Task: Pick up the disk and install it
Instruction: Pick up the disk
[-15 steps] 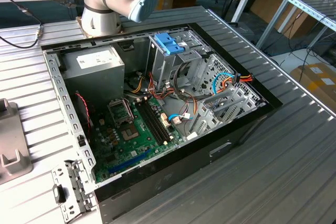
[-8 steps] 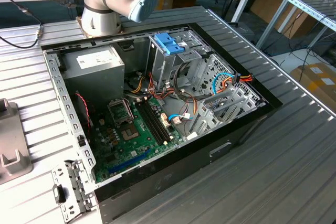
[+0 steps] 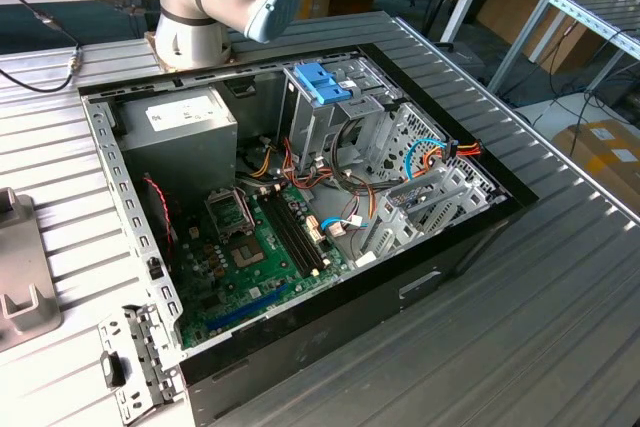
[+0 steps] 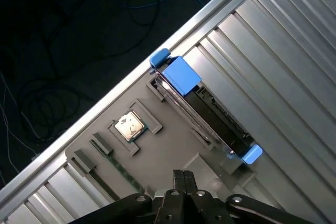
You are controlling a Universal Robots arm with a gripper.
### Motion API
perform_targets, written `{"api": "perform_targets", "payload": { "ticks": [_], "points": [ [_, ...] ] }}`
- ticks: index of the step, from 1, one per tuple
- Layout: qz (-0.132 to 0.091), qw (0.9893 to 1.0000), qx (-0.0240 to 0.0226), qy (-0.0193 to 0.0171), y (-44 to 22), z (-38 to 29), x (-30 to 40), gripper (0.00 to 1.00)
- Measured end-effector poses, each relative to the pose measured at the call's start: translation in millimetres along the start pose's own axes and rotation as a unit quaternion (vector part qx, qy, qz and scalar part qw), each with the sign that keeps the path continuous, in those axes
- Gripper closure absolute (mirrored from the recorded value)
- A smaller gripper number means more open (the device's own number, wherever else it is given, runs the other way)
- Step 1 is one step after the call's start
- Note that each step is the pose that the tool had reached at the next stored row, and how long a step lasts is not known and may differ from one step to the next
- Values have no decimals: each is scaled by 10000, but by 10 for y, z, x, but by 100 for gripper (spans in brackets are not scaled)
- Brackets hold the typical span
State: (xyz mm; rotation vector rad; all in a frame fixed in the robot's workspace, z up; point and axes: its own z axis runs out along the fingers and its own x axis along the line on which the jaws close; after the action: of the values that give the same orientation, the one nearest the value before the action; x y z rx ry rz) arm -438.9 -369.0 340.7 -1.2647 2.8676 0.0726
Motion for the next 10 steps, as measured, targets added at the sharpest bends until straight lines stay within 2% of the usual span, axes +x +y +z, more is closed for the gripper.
{"api": "perform_targets", "payload": {
  "ticks": [10],
  "points": [
    [-346, 9994, -9, 14, 0, 0, 0, 90]
  ]
}}
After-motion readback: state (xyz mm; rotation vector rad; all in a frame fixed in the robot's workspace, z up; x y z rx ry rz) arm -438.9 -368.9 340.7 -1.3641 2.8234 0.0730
